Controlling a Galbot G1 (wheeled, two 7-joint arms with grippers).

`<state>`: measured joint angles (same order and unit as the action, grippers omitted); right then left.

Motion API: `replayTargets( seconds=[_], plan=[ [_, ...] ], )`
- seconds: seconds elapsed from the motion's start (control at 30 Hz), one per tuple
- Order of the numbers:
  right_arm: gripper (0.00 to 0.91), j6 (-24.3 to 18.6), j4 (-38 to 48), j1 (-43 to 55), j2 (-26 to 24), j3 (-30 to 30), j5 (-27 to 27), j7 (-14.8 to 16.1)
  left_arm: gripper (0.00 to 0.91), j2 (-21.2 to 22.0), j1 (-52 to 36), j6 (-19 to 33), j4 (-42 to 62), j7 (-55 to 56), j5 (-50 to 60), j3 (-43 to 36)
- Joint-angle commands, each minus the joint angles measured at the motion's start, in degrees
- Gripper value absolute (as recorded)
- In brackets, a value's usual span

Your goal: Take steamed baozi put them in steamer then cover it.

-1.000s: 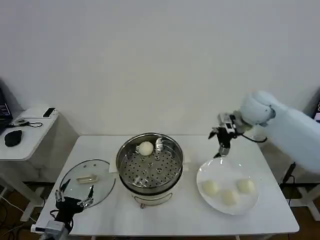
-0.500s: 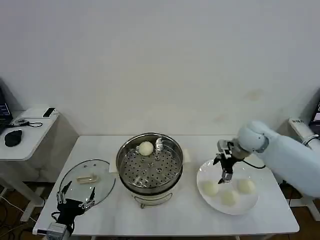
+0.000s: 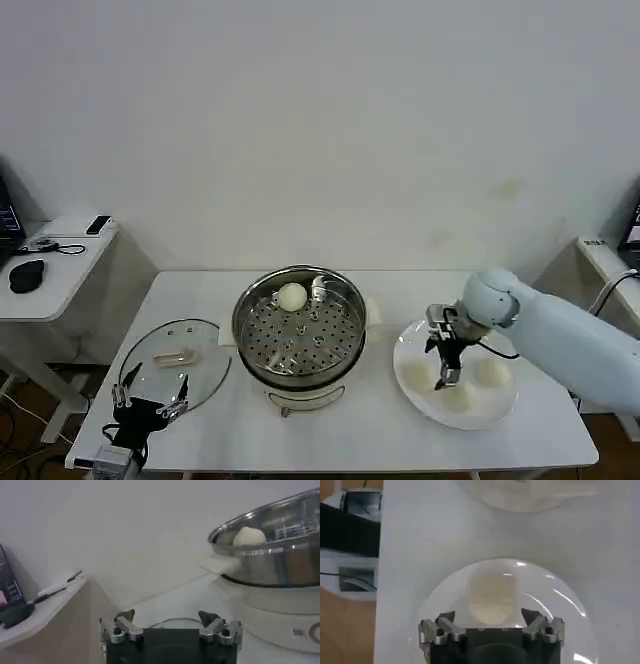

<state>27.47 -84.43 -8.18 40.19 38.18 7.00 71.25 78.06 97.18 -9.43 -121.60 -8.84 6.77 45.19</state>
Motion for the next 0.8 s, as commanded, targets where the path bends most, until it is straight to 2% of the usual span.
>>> replayTargets(
  seconds=[0.03,0.8],
  plan=[
    [0.907,-0.75,2.17,-1.29,1.97,-0.04,2.37,-0.59,0.907,-0.04,-0.14,0.01,0.60,0.06,0.10,0.06],
    [0.907,-1.24,5.27,-2.48,5.43,0.28,4.65,-1.84,0.907,-0.29,-1.63,-0.01,2.46,-0.11,-0.07,0.66]
  ],
)
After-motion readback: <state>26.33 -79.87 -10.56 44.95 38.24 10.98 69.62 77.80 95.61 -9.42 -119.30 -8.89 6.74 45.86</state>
